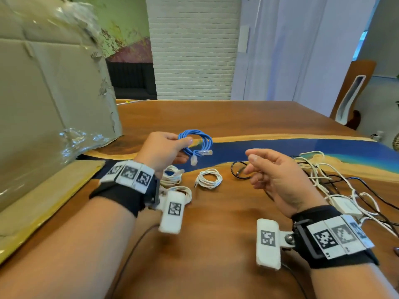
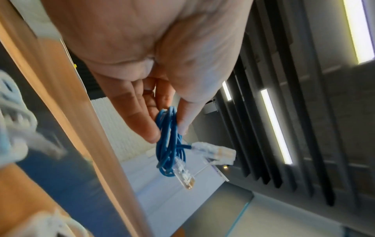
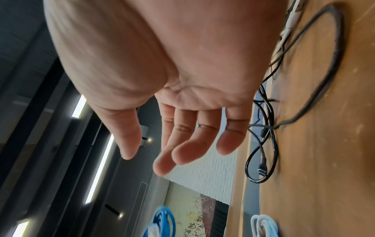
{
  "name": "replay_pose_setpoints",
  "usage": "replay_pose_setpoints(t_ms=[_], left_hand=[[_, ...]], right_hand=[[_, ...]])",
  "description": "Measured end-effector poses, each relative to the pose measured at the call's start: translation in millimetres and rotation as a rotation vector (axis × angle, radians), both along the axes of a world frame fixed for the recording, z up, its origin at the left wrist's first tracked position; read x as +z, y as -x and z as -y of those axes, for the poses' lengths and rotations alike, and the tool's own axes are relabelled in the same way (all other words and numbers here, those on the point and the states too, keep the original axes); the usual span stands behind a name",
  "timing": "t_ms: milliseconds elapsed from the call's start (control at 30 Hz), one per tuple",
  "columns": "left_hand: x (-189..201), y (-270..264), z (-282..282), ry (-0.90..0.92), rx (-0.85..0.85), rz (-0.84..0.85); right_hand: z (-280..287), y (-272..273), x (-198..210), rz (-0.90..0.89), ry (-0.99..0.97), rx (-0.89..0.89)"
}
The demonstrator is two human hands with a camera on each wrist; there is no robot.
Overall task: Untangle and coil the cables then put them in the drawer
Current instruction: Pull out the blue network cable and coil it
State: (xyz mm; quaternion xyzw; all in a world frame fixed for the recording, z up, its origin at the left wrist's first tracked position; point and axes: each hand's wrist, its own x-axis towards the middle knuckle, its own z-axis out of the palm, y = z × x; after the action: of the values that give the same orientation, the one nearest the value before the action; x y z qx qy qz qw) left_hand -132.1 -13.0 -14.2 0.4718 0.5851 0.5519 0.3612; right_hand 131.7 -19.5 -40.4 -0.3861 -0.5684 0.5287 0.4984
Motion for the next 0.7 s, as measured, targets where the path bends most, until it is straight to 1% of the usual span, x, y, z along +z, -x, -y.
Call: replay_pose_setpoints(t_ms=[100, 167, 300, 367, 433, 467, 533, 567, 633, 700], left_hand=[[0, 37, -11, 0.08, 0.086, -0.084], [-1, 59, -14, 0.13, 0.132, -0.111], [-8, 95, -8, 0.239, 0.22, -0.094], [-15, 110, -1, 0.293, 0.246, -0.117], [-23, 117, 2, 0.356, 0.252, -0.142], [-26, 118, 4, 0.416, 0.251, -0.133], [-28, 115, 10, 0.555, 0.243, -0.073], [-28, 113, 12, 0.592, 0.231, -0.064], [-29, 113, 13, 0.622, 0.238, -0.095], [-27, 113, 12, 0.64, 0.223, -0.16]], right_hand=[[-3, -1, -4, 0.14, -0.05, -0.023], [-6, 0, -7, 0.216, -0.077, -0.03], [-6, 1, -9, 0.312, -0.116, -0.055], [-5, 2, -8, 0.331, -0.137, -0.045], [-4, 1, -7, 0.339, -0.153, -0.039], [-4, 2, -7, 0.339, -0.152, -0.036], [-3, 4, -8, 0.348, -0.146, -0.023], [-2, 5, -8, 0.358, -0.144, -0.015], [2, 8, -7, 0.377, -0.148, -0.004], [4, 10, -5, 0.386, -0.146, 0.002]])
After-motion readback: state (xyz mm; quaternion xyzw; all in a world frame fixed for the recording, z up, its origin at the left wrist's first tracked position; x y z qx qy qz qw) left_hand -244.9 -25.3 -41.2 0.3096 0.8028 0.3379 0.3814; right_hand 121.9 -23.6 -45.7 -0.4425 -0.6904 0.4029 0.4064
